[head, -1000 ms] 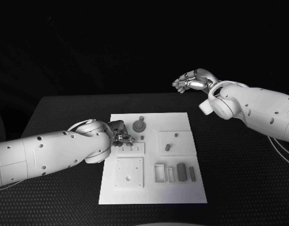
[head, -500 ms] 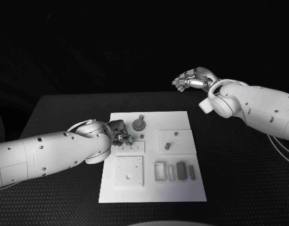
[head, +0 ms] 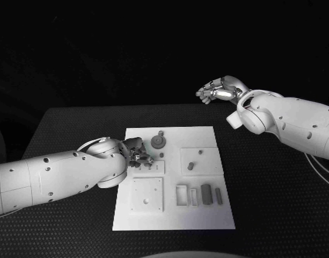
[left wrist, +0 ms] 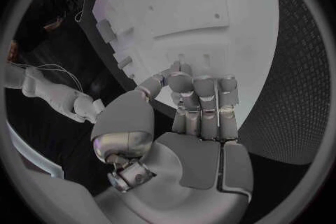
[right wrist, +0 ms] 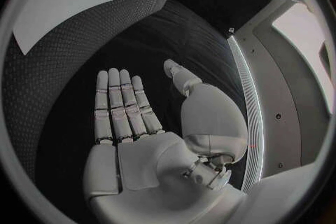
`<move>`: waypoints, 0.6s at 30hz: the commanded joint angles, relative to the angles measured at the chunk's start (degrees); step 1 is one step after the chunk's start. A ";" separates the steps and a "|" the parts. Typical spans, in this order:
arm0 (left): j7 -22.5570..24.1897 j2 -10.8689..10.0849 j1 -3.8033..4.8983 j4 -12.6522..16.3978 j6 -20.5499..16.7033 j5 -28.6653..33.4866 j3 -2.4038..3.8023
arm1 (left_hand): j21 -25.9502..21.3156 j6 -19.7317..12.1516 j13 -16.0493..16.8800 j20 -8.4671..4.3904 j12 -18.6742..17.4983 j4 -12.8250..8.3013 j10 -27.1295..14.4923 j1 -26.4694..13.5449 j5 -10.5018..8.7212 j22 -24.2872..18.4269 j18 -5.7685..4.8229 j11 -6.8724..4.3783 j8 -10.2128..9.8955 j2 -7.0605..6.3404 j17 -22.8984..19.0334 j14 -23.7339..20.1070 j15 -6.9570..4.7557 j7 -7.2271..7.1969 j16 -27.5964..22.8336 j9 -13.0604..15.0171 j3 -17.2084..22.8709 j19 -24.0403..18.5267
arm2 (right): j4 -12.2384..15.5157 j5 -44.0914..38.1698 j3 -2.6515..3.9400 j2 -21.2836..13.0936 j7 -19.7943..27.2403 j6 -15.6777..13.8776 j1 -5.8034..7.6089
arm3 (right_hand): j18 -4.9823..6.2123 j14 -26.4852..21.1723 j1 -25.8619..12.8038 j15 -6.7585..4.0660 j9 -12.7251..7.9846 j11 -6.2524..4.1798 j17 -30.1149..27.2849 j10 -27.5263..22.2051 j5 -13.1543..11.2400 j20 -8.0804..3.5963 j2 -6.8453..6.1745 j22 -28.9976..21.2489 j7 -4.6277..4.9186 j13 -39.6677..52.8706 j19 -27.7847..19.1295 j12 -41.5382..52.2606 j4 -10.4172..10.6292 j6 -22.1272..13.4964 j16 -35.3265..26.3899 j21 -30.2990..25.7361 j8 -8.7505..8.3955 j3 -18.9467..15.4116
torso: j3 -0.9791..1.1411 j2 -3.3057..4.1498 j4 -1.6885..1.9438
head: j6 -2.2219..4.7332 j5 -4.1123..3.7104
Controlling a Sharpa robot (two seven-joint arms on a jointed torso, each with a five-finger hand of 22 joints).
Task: Assemble the parts on the task board
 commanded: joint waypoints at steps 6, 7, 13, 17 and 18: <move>0.26 0.15 -0.21 0.28 0.08 -0.95 0.02 | -0.10 5.88 -0.10 -7.98 0.32 -0.33 -1.83 0.43 -0.26 0.86 -0.96 -1.32 -0.09 0.40 -0.10 -0.61 -1.21 -4.08 0.30 0.02 0.76 0.12 | 0.08 -0.01 0.03 0.02 0.30 0.67 -0.02 | -0.20 -0.37 -0.16 0.20 -0.07 -0.14 0.12 0.47 0.35 0.04 0.05 0.04 -0.07 0.00 -0.31 -0.32 0.37 -0.32 -0.27 -0.28 0.20 -0.19 | 0.00 -0.03 0.00 | -0.10 -0.04; 0.25 0.13 -0.23 0.30 0.06 -1.06 0.02 | -0.10 5.88 -0.10 -7.98 0.32 -0.32 -1.83 0.43 -0.27 0.86 -0.96 -1.32 -0.09 0.40 -0.10 -0.61 -1.21 -4.08 0.31 0.01 0.76 0.12 | 0.09 0.00 0.03 0.02 0.30 0.68 -0.02 | -0.20 -0.37 -0.16 0.20 -0.08 -0.14 0.12 0.48 0.35 0.04 0.05 0.04 -0.07 0.00 -0.31 -0.33 0.37 -0.32 -0.27 -0.28 0.20 -0.20 | 0.01 -0.04 0.02 | -0.13 -0.04; 0.20 0.14 -0.47 0.19 -0.02 -1.06 0.02 | -0.10 5.88 -0.12 -7.99 0.33 -0.27 -1.83 0.41 -0.33 0.86 -0.96 -1.32 -0.13 0.32 -0.13 -0.61 -1.21 -4.07 0.32 -0.05 0.74 0.12 | 0.02 0.01 0.03 0.06 0.32 0.68 -0.07 | -0.21 -0.38 -0.19 0.21 -0.10 -0.13 0.16 0.50 0.39 0.04 0.07 0.07 -0.07 0.00 -0.33 -0.37 0.40 -0.32 -0.30 -0.31 0.21 -0.24 | 0.01 -0.03 0.01 | -0.16 -0.03; 0.17 0.21 -0.65 0.05 -0.13 -1.22 0.03 | -0.10 5.85 -0.15 -7.99 0.34 -0.20 -1.84 0.39 -0.39 0.86 -0.96 -1.31 -0.17 0.25 -0.16 -0.62 -1.21 -4.05 0.33 -0.11 0.72 0.13 | 0.06 0.02 0.03 0.04 0.33 0.72 -0.10 | -0.21 -0.39 -0.20 0.21 -0.11 -0.13 0.18 0.51 0.41 0.04 0.07 0.09 -0.06 0.00 -0.34 -0.40 0.42 -0.33 -0.33 -0.33 0.21 -0.26 | 0.00 -0.01 0.00 | -0.14 0.00; 0.16 0.23 -0.70 0.04 -0.14 -1.23 0.03 | -0.10 5.85 -0.15 -7.99 0.34 -0.18 -1.84 0.38 -0.41 0.86 -0.96 -1.31 -0.18 0.22 -0.16 -0.62 -1.21 -4.05 0.34 -0.13 0.71 0.13 | 0.07 0.02 0.03 0.04 0.32 0.72 -0.11 | -0.21 -0.39 -0.21 0.21 -0.11 -0.13 0.19 0.52 0.41 0.04 0.08 0.10 -0.06 0.00 -0.34 -0.41 0.42 -0.33 -0.33 -0.33 0.21 -0.27 | 0.00 0.00 -0.01 | -0.17 0.00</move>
